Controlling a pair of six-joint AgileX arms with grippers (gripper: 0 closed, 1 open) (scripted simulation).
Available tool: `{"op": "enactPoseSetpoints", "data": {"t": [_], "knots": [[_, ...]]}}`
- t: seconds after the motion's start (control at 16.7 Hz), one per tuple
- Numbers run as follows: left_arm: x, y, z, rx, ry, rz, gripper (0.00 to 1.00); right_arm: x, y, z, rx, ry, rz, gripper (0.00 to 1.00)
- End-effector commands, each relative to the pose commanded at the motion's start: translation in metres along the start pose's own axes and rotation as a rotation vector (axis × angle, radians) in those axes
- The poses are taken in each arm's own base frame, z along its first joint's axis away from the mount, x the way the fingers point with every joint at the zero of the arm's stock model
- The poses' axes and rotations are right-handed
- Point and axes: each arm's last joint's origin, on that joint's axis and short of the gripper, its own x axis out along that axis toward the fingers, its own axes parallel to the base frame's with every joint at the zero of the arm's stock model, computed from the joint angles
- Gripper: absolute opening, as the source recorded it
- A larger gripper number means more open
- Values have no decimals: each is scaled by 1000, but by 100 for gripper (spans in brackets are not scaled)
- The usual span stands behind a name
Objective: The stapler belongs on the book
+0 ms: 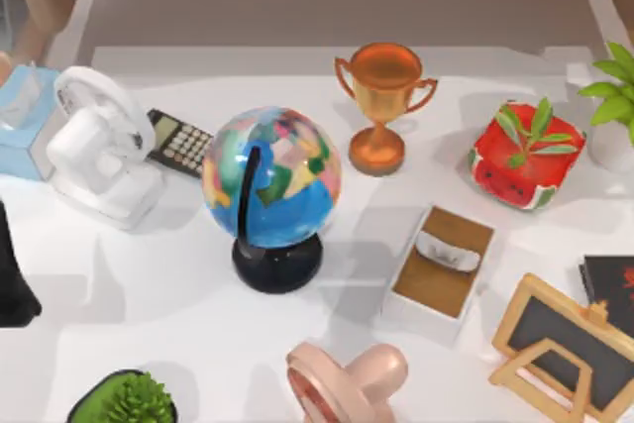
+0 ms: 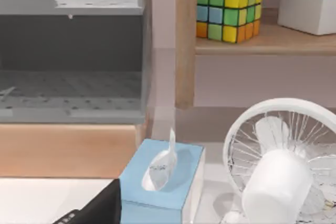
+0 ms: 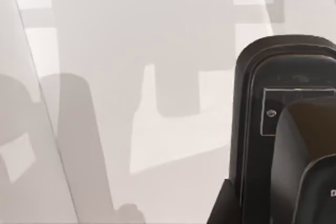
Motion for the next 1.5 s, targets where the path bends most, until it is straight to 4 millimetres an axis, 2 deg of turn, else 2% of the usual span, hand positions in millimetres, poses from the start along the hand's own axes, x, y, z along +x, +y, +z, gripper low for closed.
{"op": "enactPoseSetpoints", "data": {"t": [0.12, 0.3, 0.48, 0.66, 0.9, 1.2, 1.5], "knots": [[0, 0, 0, 0, 0, 0, 100, -25, 11, -9, -19, -49, -4, 0], [0, 0, 0, 0, 0, 0, 100, -51, 27, -32, -50, -81, -3, 0], [0, 0, 0, 0, 0, 0, 100, -68, 40, -61, -78, -79, 4, 0], [0, 0, 0, 0, 0, 0, 100, -74, 49, -93, -105, -55, 18, 0], [0, 0, 0, 0, 0, 0, 100, -67, 60, -136, -143, 8, 47, 0], [0, 0, 0, 0, 0, 0, 100, -38, 72, -186, -192, 140, 92, 0], [0, 0, 0, 0, 0, 0, 100, -16, 81, -220, -233, 251, 124, 0]]}}
